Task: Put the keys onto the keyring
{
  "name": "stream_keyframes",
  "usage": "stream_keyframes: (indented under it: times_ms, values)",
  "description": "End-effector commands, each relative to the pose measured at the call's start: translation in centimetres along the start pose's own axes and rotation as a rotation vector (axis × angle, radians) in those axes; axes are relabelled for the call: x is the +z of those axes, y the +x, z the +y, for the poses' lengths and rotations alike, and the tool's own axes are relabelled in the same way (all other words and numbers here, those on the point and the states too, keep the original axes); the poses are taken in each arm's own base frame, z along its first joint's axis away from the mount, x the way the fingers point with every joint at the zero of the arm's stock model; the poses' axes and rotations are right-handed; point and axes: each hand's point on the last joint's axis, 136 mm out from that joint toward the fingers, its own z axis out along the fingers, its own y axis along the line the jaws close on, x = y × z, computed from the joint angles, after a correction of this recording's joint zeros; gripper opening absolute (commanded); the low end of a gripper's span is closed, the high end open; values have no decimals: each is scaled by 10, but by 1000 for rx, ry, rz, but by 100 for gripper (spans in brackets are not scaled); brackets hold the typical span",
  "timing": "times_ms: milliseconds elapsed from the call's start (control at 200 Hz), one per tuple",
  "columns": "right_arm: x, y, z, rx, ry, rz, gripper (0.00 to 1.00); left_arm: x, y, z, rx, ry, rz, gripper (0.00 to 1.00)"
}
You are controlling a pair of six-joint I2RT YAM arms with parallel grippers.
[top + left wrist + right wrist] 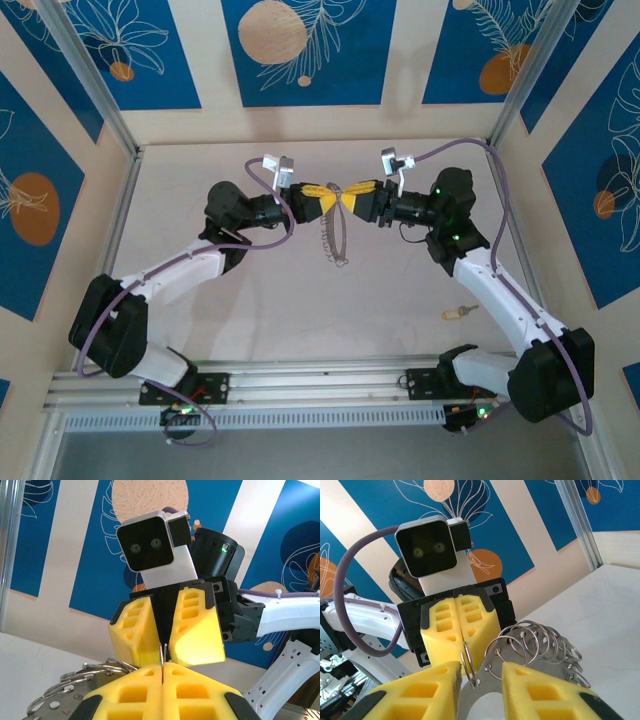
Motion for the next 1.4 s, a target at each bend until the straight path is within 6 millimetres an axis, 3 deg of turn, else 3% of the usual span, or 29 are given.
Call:
stream_keyframes:
  times_ms: [0,150,255,450,515,635,785,1045,1395]
  values:
    - [3,-4,7,-21,-24,-4,24,3,-11,-14,62,47,-24,0]
    - [4,-5,9,-26,-29,-4,14,3,-10,-14,61,48,-22,0]
    - [4,-5,9,-29,-29,-3,0,3,-9,-14,57,49,-20,0]
    - [2,-1,5,-37,-8,15,0,4,-5,-10,48,40,-5,0]
    - [0,0,2,-46,8,23,0,3,-3,-9,49,34,11,16]
    - [-7,2,1,-69,25,46,0,0,-1,-9,71,23,55,33]
    - [-13,6,1,-99,37,89,0,-6,7,-8,107,-17,156,46]
    - [-16,14,8,-122,-3,180,0,-14,25,-1,124,-50,327,50]
    - [-15,16,11,-117,-32,209,0,-15,16,4,98,-10,331,47]
